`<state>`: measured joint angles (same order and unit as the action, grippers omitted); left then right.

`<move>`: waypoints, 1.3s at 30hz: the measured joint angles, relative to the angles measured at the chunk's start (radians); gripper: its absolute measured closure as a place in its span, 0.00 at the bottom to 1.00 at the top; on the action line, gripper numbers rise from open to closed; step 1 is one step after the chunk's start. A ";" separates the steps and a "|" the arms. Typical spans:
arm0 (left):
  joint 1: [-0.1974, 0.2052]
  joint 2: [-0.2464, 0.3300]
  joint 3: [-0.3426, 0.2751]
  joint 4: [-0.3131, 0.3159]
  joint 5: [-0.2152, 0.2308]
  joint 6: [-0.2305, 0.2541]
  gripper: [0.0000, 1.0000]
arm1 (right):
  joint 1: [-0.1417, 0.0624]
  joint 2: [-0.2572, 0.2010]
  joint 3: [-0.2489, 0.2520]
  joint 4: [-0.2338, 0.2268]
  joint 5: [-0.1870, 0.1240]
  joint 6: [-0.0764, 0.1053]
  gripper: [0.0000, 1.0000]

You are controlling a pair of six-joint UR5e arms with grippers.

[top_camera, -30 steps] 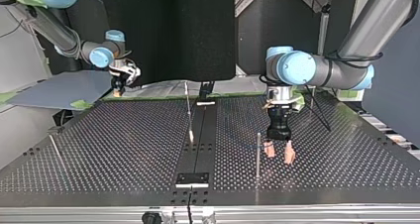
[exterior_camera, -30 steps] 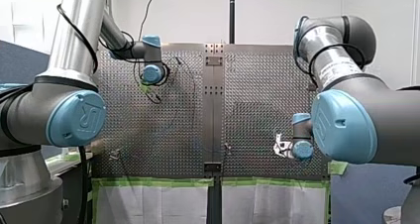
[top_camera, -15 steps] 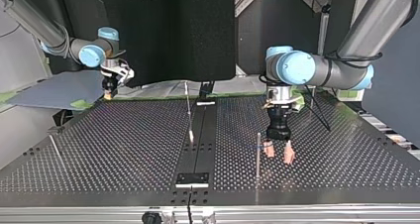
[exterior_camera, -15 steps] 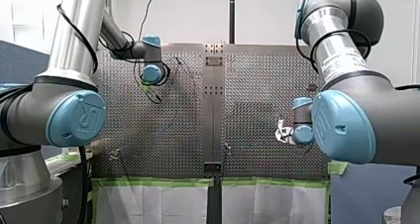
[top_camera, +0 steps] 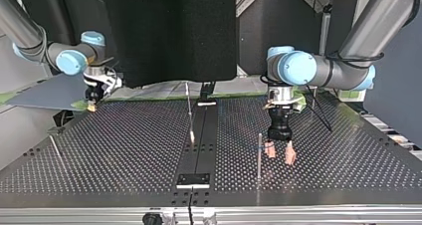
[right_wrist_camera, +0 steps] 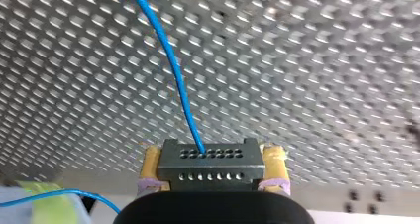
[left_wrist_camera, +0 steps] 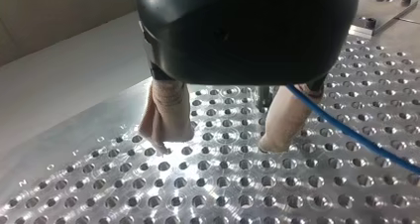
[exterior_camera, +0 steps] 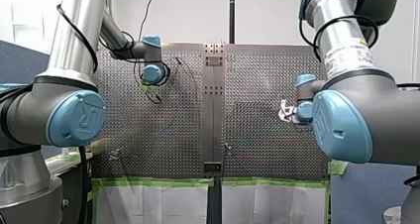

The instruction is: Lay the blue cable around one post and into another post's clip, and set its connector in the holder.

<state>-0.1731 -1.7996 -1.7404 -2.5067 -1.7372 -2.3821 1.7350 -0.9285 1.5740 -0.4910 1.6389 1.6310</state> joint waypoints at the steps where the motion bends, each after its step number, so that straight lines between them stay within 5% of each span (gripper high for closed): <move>1: -0.001 0.000 0.000 0.000 0.000 0.000 0.02 | -0.004 -0.013 -0.002 0.013 0.002 -0.012 0.82; 8: -0.002 0.000 0.000 0.000 0.000 0.002 0.02 | -0.013 -0.087 -0.012 0.086 0.036 -0.072 0.82; 14: -0.002 0.000 0.000 0.000 0.000 0.002 0.02 | -0.008 -0.146 -0.006 0.146 0.051 -0.091 0.82; 21: -0.002 0.000 0.000 0.000 0.001 0.003 0.02 | -0.014 -0.219 -0.002 0.162 0.049 -0.090 0.82; 28: -0.002 0.000 0.000 0.000 0.003 0.003 0.02 | -0.043 -0.273 -0.009 0.106 -0.003 -0.053 0.82; 39: -0.002 0.000 0.000 0.000 0.005 0.002 0.02 | -0.068 -0.207 -0.010 0.077 -0.039 -0.045 0.82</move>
<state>-0.1753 -1.7997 -1.7407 -2.5067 -1.7326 -2.3798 1.6666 -1.1357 1.5640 -0.4137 1.6004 1.5856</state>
